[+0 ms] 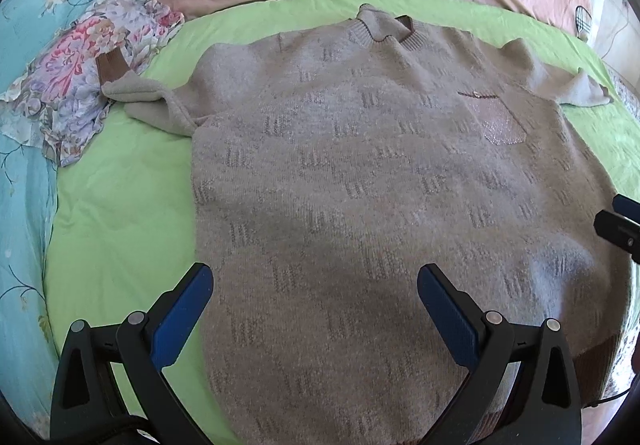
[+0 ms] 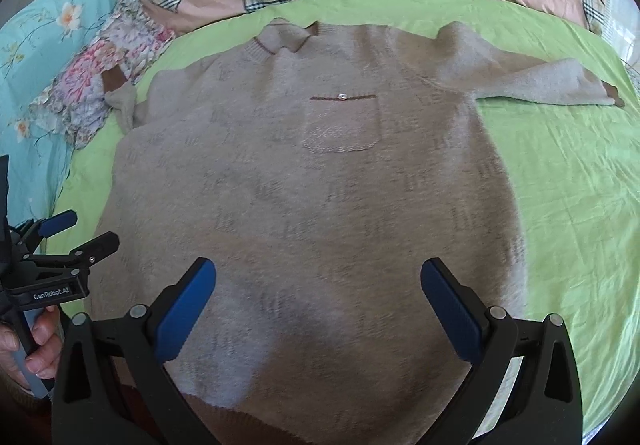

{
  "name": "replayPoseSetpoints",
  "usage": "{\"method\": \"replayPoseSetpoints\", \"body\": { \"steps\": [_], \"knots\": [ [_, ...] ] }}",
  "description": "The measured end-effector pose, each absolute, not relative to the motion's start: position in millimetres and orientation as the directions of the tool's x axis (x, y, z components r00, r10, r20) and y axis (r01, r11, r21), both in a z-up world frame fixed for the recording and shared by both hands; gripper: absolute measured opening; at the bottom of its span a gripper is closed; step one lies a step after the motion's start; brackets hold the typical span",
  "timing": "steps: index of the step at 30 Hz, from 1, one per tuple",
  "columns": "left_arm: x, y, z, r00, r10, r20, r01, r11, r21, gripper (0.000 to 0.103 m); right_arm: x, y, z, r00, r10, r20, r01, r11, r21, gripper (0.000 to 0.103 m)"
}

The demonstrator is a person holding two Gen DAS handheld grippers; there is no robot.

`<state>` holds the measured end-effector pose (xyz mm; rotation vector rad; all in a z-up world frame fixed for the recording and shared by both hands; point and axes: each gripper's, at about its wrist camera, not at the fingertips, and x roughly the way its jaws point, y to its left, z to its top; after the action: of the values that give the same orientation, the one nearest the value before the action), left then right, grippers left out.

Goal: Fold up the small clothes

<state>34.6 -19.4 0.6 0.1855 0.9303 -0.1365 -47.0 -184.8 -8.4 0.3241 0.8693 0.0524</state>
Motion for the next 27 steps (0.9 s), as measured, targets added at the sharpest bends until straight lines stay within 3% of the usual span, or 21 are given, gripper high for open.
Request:
{"method": "replayPoseSetpoints", "body": {
  "steps": [8,19,21,25,27],
  "knots": [
    [67.4,-25.0,7.5,0.605,-0.025,-0.796,0.201,0.972,0.123,0.102,-32.6,-249.7,-10.1,0.664,0.121,-0.738,0.186,0.929,0.320,0.102],
    [119.6,-27.6,20.0,0.620,-0.017,-0.784,0.185,0.975,0.124,0.102,-8.0,-398.8,-29.5,0.712,0.050,-0.701,0.408,0.782,0.470,0.102],
    [125.5,-30.8,21.3,0.620,-0.022,-0.785,0.187,0.975,0.121,0.102,-2.4,-435.1,-36.5,0.718,0.001,-0.696,0.464,0.745,0.480,0.098],
    [137.8,-41.0,19.8,0.608,-0.026,-0.794,0.199,0.973,0.120,0.102,10.0,-506.0,-48.8,0.709,-0.087,-0.700,0.574,0.647,0.501,0.069],
    [142.9,-46.1,17.7,0.601,-0.027,-0.799,0.204,0.972,0.120,0.102,15.9,-533.8,-52.5,0.710,-0.124,-0.693,0.608,0.604,0.515,0.062]
  ]
}}
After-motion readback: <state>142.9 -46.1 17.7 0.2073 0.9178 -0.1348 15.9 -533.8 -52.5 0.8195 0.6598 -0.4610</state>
